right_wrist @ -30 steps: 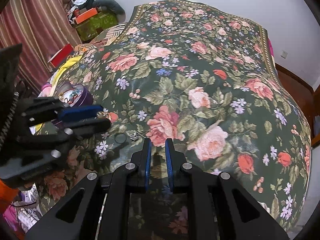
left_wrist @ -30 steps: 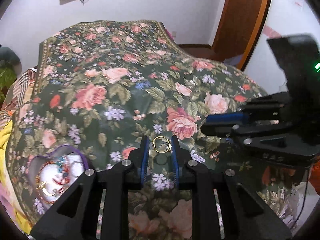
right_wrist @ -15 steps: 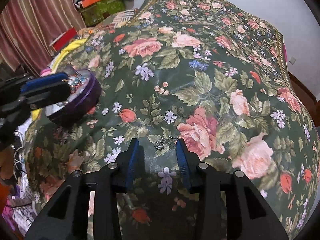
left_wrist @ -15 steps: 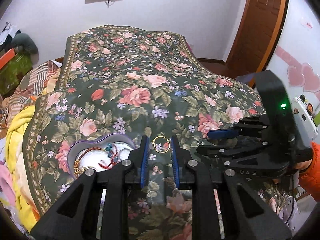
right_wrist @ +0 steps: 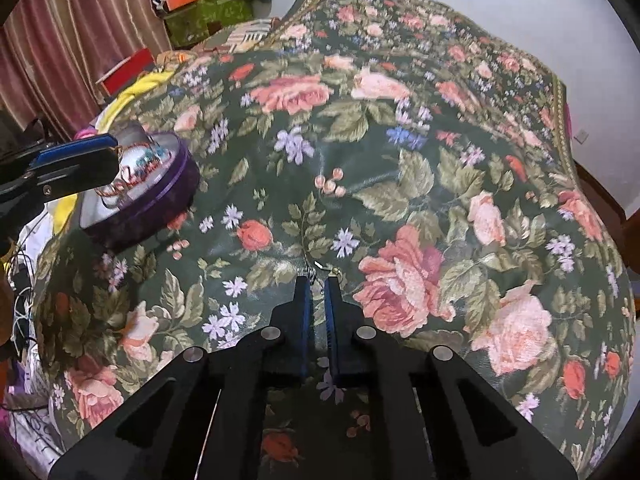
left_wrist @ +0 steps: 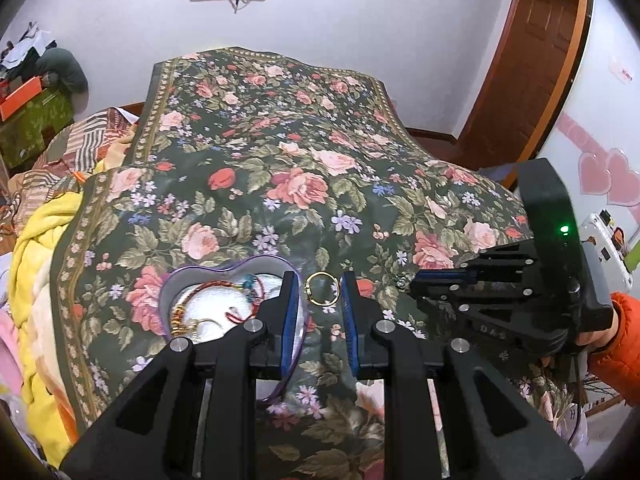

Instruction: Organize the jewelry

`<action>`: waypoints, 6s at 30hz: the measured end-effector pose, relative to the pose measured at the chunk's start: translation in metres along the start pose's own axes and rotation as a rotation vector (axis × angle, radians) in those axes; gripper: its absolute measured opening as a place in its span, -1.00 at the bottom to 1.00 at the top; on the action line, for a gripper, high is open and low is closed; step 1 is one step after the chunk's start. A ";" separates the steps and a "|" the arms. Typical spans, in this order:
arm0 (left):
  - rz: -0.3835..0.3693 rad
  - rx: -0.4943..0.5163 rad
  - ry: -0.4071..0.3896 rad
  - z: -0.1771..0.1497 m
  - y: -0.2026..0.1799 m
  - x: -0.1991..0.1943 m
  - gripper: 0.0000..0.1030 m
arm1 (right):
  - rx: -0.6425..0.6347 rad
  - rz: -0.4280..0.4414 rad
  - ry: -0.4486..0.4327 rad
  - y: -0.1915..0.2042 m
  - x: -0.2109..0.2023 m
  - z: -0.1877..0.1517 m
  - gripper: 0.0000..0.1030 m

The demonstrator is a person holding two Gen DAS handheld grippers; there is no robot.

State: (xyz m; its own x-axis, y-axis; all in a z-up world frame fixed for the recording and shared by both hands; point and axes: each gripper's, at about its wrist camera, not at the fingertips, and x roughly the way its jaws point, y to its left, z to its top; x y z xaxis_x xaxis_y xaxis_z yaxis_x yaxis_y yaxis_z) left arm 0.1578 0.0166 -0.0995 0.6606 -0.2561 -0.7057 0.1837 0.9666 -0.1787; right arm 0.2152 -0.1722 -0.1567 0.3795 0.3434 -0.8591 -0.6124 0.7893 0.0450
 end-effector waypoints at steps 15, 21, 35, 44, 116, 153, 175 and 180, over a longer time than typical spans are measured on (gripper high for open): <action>0.045 -0.032 -0.051 0.000 0.024 -0.031 -0.61 | -0.091 -0.076 0.033 0.026 0.002 0.014 -0.76; 0.029 -0.030 -0.045 -0.003 0.027 -0.025 -0.61 | -0.051 -0.076 0.085 0.016 0.018 0.015 -0.76; 0.022 -0.061 -0.033 -0.010 0.037 -0.019 -0.61 | -0.002 -0.014 0.030 0.012 0.013 0.016 -0.83; 0.040 -0.054 -0.064 -0.006 0.040 -0.037 -0.61 | -0.010 0.030 -0.106 0.029 -0.031 0.036 -0.83; 0.143 -0.059 -0.419 0.001 0.002 -0.186 -0.61 | 0.005 0.071 -0.639 0.108 -0.187 0.032 -0.33; 0.351 -0.015 -0.691 -0.067 -0.076 -0.298 0.93 | 0.112 -0.080 -0.927 0.144 -0.272 -0.051 1.00; 0.370 -0.043 -0.669 -0.064 -0.066 -0.286 0.99 | 0.123 -0.076 -0.903 0.141 -0.270 -0.053 1.00; 0.367 -0.046 -0.666 -0.064 -0.065 -0.285 0.99 | 0.125 -0.076 -0.898 0.141 -0.270 -0.052 1.00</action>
State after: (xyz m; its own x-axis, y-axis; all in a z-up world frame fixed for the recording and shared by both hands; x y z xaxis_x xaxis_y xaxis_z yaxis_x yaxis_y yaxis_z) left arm -0.0887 0.0274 0.0693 0.9759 0.1428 -0.1653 -0.1530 0.9869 -0.0507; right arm -0.0098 -0.1807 0.0552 0.8453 0.5144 -0.1443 -0.5040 0.8574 0.1040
